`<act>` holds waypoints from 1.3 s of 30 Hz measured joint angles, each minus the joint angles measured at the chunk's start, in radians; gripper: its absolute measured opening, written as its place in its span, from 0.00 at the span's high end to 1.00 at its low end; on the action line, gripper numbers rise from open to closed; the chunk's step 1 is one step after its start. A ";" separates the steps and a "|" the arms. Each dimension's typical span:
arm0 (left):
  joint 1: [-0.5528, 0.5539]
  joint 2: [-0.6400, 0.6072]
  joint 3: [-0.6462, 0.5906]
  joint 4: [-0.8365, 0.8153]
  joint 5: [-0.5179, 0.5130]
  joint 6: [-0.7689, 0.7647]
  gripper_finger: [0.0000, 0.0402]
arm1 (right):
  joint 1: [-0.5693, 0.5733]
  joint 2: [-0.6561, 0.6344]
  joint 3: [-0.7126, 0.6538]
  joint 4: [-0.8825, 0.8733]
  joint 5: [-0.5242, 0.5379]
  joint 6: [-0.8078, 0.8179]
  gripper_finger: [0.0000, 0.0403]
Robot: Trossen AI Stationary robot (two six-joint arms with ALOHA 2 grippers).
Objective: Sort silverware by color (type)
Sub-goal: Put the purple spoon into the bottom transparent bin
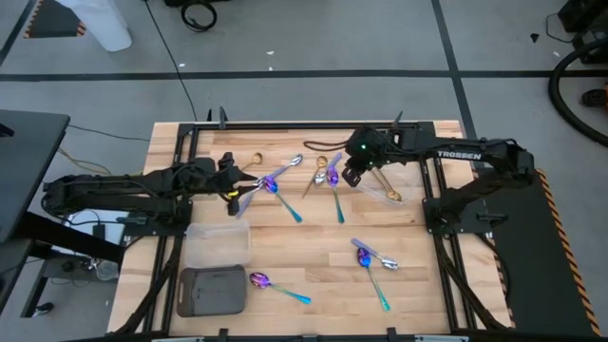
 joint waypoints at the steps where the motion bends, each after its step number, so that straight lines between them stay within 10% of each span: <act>1: -0.004 0.000 0.000 -0.001 0.000 -0.003 0.70 | 0.015 0.000 0.000 0.015 0.000 0.000 0.82; 17: 0.004 0.000 0.000 -0.008 -0.170 -0.168 0.70 | 0.241 0.009 -0.084 0.381 0.053 -0.043 0.72; 39: 0.052 0.168 0.002 -0.075 -0.099 -0.354 0.70 | 0.391 0.009 -0.385 0.970 0.172 -0.056 0.73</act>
